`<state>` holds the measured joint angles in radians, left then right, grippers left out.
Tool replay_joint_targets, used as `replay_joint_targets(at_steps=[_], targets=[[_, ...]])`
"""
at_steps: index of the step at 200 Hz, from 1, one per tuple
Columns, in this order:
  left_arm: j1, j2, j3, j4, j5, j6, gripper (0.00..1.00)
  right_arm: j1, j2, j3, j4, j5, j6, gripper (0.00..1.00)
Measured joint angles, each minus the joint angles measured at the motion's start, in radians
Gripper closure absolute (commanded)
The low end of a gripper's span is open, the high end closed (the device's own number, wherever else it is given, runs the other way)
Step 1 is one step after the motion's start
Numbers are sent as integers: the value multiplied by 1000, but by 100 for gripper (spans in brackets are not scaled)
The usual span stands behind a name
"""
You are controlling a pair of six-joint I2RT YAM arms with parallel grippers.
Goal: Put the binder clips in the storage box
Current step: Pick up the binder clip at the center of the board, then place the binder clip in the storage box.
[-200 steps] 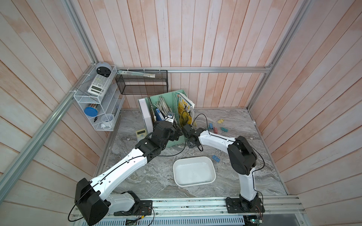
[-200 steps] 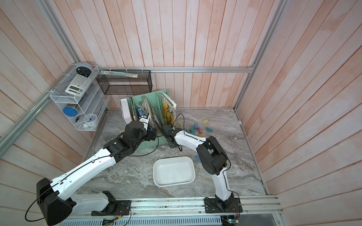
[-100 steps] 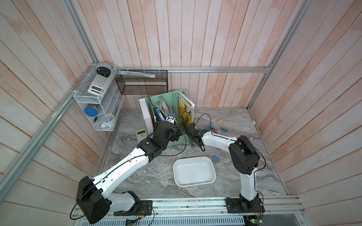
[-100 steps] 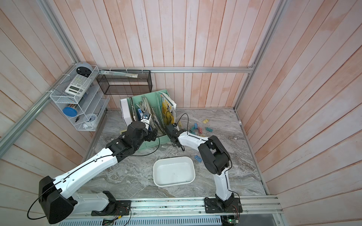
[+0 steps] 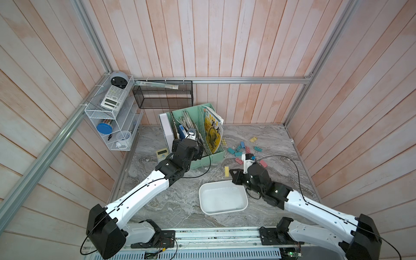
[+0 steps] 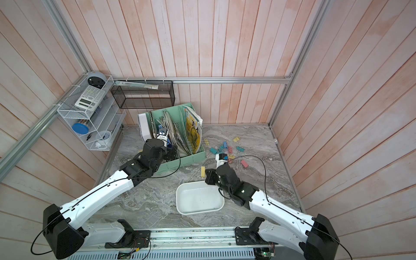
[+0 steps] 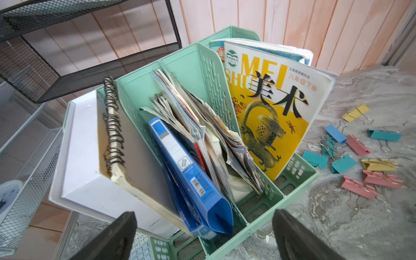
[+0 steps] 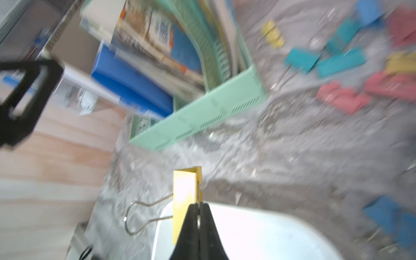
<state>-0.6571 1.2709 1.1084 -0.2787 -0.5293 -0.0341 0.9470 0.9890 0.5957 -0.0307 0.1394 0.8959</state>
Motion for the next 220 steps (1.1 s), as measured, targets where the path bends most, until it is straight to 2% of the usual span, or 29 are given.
replay_joint_targets(at_steps=[24,42,92,126,220], targets=[[6,-16,-4,13,1,-13,0,194,7,-92,52,53,147,100],[5,-16,-8,14,1,-14,0,253,39,-142,119,90,237,100],[-8,0,-11,16,-1,-7,0,257,306,-147,281,103,341,100],[-34,5,-23,24,-14,22,0,257,437,-97,307,107,357,100],[-52,8,-28,33,-37,53,0,257,571,-46,404,98,385,100]])
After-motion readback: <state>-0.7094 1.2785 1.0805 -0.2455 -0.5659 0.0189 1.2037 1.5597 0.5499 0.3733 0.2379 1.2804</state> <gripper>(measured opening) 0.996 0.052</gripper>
